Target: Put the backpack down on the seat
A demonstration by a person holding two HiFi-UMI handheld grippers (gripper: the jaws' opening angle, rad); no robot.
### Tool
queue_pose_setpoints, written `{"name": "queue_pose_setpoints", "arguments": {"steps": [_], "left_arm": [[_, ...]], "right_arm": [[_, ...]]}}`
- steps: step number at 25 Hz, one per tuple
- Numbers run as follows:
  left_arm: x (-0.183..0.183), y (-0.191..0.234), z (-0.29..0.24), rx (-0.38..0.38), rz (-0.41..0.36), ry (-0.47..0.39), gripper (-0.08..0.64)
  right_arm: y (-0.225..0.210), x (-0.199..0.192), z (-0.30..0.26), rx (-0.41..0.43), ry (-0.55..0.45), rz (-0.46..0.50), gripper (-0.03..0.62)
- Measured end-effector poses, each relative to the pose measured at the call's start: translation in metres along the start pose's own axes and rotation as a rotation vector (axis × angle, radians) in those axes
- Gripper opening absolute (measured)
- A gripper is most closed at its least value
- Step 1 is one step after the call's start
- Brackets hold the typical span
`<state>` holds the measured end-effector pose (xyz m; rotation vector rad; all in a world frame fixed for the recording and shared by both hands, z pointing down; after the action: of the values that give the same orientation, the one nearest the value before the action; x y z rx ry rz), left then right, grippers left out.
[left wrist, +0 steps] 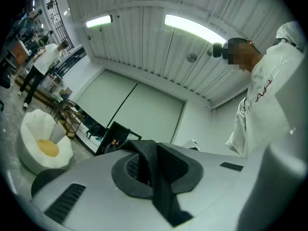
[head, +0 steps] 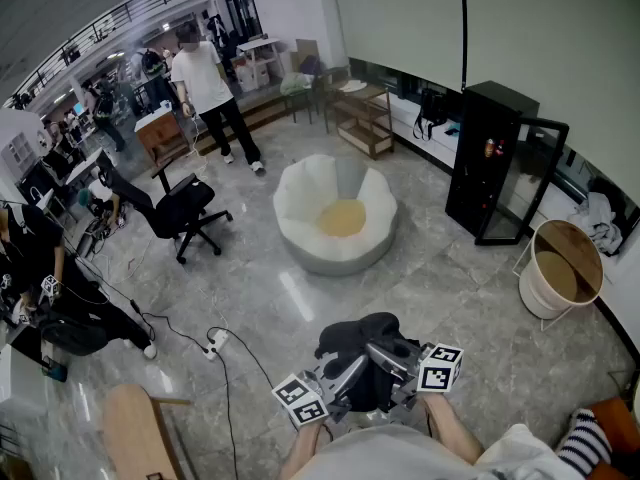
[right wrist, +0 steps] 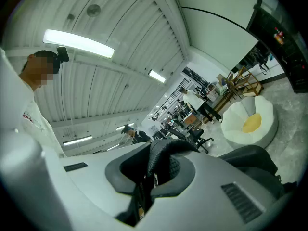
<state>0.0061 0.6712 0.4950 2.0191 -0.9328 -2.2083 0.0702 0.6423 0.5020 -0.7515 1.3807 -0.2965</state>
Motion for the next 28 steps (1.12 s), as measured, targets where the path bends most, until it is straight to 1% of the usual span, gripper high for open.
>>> {"name": "queue_pose_setpoints", "arguments": {"steps": [4, 11, 15, 21, 28], "left_arm": [[-0.004, -0.005, 0.000, 0.008, 0.002, 0.008, 0.048], [-0.013, -0.018, -0.019, 0.025, 0.011, 0.008, 0.048], [-0.020, -0.025, -0.028, 0.031, 0.019, 0.004, 0.048], [-0.028, -0.034, -0.049, 0.036, 0.022, -0.024, 0.048], [-0.028, -0.028, -0.073, 0.022, 0.030, -0.030, 0.048]], "right_arm": [[0.002, -0.004, 0.004, 0.009, 0.003, -0.019, 0.035], [-0.002, -0.007, 0.028, 0.034, -0.004, -0.049, 0.035], [-0.004, -0.010, 0.040, 0.031, 0.024, -0.035, 0.035], [-0.011, -0.006, 0.064, 0.042, 0.031, -0.027, 0.035], [-0.026, 0.006, 0.078, 0.032, 0.032, -0.024, 0.035]]}}
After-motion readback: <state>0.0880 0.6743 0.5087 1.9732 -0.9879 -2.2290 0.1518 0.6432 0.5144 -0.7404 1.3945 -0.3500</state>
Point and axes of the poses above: the fingertips, and each gripper's own axes: z backward along the fingers, y to its left, x out of its top, the point moved 3 cm from there along z, backward along the fingers, and after that the axes turned 12 degrees about y, right-handed, at the moved point
